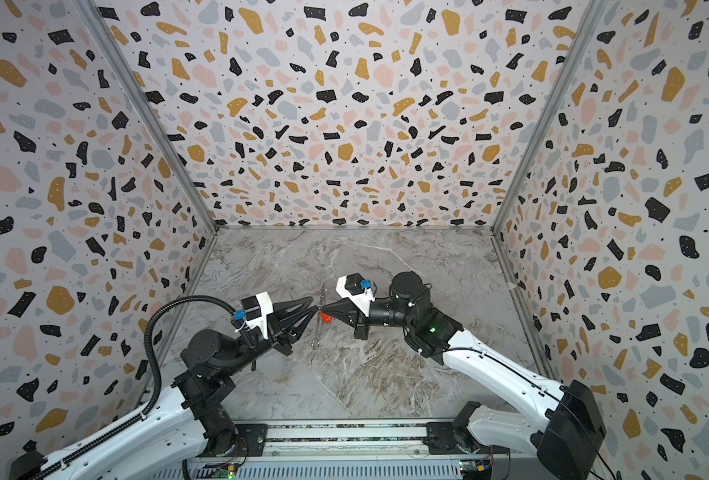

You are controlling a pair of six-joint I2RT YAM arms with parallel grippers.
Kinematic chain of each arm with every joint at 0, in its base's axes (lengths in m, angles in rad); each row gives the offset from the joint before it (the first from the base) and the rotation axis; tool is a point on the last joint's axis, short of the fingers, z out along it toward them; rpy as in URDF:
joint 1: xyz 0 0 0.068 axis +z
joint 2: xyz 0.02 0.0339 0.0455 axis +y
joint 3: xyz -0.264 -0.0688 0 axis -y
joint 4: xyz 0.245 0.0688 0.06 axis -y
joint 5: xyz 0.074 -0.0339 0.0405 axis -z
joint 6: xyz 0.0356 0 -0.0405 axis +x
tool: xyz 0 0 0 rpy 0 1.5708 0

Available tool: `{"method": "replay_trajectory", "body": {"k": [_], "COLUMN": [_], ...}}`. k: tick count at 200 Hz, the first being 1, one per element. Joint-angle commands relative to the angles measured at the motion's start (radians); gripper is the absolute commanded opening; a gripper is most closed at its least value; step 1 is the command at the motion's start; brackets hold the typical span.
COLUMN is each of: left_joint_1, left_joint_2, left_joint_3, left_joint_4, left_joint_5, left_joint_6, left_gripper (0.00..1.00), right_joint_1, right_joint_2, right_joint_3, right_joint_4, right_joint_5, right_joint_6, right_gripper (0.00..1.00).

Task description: Put the keys on the keyring

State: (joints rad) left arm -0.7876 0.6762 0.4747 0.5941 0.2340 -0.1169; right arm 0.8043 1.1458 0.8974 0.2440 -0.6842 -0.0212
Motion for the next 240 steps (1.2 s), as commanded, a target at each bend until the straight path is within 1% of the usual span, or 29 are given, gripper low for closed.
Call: {"method": "replay_trajectory", "body": {"k": [1,17,42,64,94,106,128,152,178,194,240], "left_joint_1": [-0.004,-0.004,-0.004,-0.003,-0.002,0.002,0.008,0.024,0.056,0.075,0.09], "left_joint_2": [-0.037,-0.05,-0.056,-0.036,0.01,0.027,0.053,0.095,0.151,0.182,0.216], "left_joint_3": [0.055,0.075,0.119,0.168,0.257,0.293,0.352,0.407,0.47,0.485,0.493], "left_joint_4": [-0.056,-0.111,-0.219,-0.316,-0.485,-0.529,-0.592,-0.674,-0.764,-0.776,-0.762], "left_joint_5": [-0.034,-0.048,-0.073,-0.08,-0.087,-0.1,-0.078,-0.062,0.034,0.115,0.196], "left_joint_6": [0.05,0.071,0.103,0.139,0.253,0.283,0.336,0.407,0.45,0.466,0.48], "left_gripper": [0.27,0.27,0.27,0.27,0.23,0.22,0.21,0.21,0.25,0.3,0.37], "right_joint_1": [-0.008,-0.011,-0.029,-0.052,-0.062,-0.062,-0.062,-0.062,-0.06,-0.055,-0.042], "right_joint_2": [-0.01,-0.006,0.017,0.071,0.171,0.204,0.248,0.277,0.298,0.296,0.293], "right_joint_3": [0.06,0.083,0.169,0.311,0.527,0.594,0.698,0.774,0.821,0.823,0.819], "right_joint_4": [-0.042,-0.094,-0.248,-0.456,-0.771,-0.862,-0.988,-1.076,-1.15,-1.163,-1.166], "right_joint_5": [0.014,0.033,0.06,0.064,0.067,0.081,0.101,0.119,0.118,0.121,0.11], "right_joint_6": [-0.033,-0.059,-0.127,-0.204,-0.332,-0.369,-0.42,-0.455,-0.482,-0.495,-0.507], "right_gripper": [0.0,0.0,0.0,0.0,0.0,0.0,0.0,0.0,0.0,0.0,0.0]}}
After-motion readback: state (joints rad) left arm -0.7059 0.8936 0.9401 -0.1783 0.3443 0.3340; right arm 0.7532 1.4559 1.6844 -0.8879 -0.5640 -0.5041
